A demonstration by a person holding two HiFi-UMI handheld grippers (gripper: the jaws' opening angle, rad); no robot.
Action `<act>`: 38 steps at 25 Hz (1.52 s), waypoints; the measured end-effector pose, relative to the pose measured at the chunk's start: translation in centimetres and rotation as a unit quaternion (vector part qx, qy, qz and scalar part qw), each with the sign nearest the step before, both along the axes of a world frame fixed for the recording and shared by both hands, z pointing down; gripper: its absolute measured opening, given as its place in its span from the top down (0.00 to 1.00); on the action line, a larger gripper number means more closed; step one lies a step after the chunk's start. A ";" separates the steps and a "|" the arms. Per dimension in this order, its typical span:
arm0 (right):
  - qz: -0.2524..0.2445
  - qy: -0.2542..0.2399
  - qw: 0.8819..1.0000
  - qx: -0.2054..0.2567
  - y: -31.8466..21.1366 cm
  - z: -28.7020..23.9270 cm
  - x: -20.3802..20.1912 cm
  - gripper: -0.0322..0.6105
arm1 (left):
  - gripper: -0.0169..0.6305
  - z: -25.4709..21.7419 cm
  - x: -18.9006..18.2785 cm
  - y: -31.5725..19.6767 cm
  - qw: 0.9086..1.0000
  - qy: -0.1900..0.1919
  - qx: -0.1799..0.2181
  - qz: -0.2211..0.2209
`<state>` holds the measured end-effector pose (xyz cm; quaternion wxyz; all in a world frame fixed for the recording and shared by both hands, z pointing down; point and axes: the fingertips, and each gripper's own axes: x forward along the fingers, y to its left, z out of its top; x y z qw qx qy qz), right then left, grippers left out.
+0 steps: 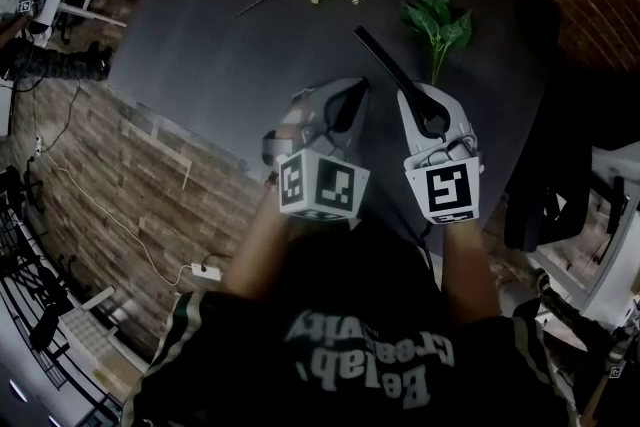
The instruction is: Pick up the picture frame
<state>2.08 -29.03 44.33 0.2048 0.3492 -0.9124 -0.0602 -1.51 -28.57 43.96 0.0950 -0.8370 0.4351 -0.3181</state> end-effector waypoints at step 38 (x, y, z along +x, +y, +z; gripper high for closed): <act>0.053 -0.045 0.994 0.083 10.1 -13.9 -0.4 0.92 | 0.97 -15.1 -3.5 10.1 0.993 -0.002 0.114 0.036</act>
